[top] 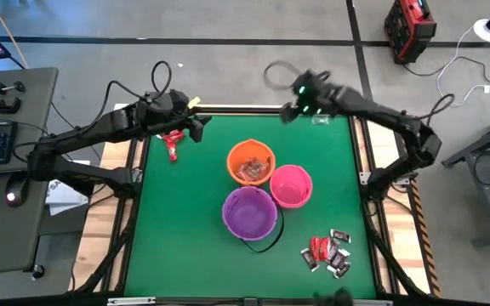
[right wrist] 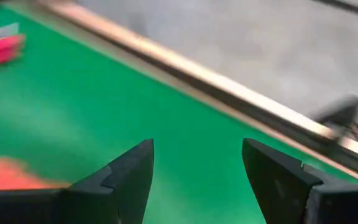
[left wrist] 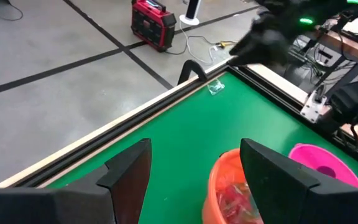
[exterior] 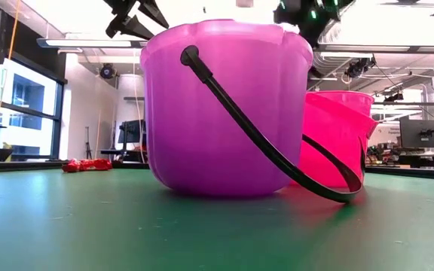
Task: Sort candy by brand, put in halloween buckets
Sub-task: Put the blue gummy into the orange bucket
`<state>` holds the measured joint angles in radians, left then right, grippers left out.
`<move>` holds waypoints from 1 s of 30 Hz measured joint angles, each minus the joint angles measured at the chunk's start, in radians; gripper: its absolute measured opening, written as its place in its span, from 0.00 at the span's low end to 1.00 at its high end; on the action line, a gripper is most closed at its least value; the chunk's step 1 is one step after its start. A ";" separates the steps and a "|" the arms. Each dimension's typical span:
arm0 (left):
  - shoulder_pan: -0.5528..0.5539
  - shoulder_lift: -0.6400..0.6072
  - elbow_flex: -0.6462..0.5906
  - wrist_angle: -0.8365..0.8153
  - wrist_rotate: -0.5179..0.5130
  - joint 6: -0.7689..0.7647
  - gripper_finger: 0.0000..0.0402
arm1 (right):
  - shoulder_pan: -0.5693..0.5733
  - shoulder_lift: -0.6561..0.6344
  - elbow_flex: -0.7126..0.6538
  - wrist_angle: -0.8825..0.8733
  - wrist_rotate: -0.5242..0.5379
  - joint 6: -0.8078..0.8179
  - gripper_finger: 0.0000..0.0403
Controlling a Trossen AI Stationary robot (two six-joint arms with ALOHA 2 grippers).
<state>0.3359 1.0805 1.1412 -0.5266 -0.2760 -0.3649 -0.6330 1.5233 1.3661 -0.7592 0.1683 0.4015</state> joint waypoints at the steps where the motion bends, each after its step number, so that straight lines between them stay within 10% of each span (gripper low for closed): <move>1: 0.000 0.000 0.000 0.000 0.000 0.000 0.59 | -0.058 0.006 -0.014 -0.018 -0.015 0.005 0.59; 11: 0.000 0.000 0.000 0.000 0.000 -0.063 0.59 | -0.435 0.184 -0.073 -0.066 -0.035 0.065 0.59; 17: 0.000 0.000 0.000 0.000 0.000 -0.099 0.59 | -0.501 0.323 -0.073 -0.044 -0.203 0.093 0.59; 30: 0.000 0.000 0.000 0.000 -0.007 -0.122 0.59 | -0.507 0.413 -0.073 -0.049 -0.144 0.037 0.55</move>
<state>0.3363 1.0805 1.1408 -0.5270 -0.2832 -0.4870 -1.1396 1.9364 1.2932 -0.8078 0.0241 0.4389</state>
